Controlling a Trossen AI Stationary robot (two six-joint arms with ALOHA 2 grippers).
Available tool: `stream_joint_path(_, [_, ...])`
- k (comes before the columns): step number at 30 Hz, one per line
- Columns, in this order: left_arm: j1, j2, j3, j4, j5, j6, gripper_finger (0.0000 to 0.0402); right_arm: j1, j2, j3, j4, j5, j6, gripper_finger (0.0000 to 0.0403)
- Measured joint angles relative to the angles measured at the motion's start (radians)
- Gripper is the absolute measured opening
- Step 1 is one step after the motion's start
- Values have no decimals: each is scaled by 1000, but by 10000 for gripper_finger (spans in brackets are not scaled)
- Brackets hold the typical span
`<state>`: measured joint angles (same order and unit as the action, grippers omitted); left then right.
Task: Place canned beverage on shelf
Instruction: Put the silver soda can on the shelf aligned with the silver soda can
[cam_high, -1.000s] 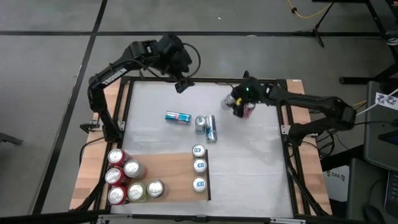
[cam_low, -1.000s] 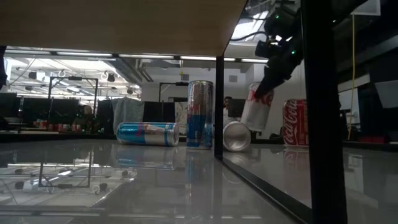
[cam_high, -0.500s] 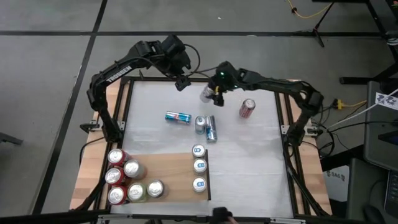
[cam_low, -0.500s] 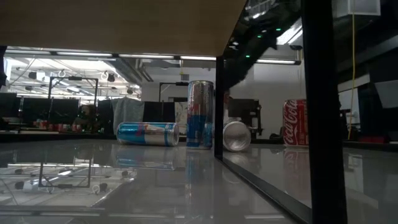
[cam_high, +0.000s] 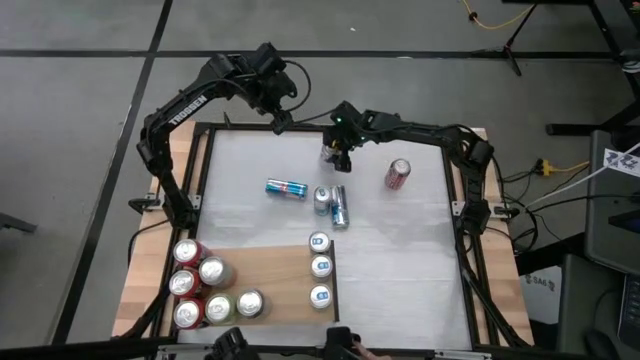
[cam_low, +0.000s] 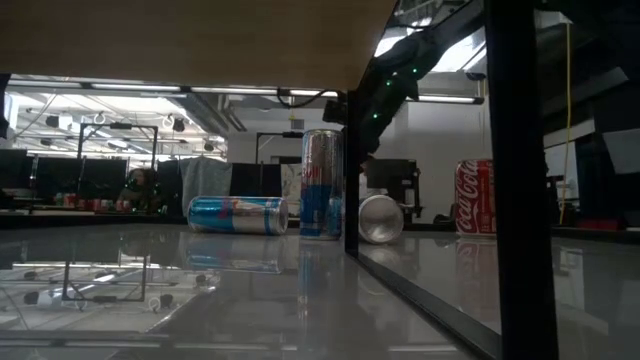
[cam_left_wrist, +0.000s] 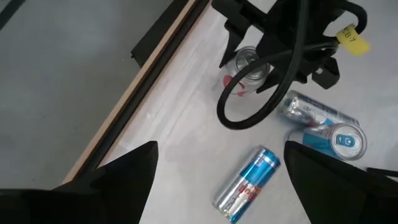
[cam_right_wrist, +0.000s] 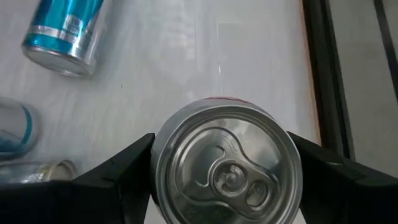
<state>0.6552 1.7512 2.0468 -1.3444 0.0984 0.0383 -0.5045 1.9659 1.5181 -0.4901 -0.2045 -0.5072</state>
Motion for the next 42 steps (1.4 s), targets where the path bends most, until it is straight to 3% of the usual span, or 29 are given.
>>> stream_joint_path(10, [-22, 0, 0, 9, 1, -10, 338, 1, 2, 0, -16, -17, -31, 296])
stream_joint_path(24, [-34, 0, 0, 26, 1, -10, 338, 1, 3, 0, -9, -10, -30, 365])
stream_joint_path(32, [-42, -1, 0, 66, 1, -9, 338, 1, 0, 0, 1, 4, -23, 376])
stream_joint_path(42, [-68, -1, 0, 193, 112, -10, 338, 0, -156, -1, -72, 46, -21, 376])
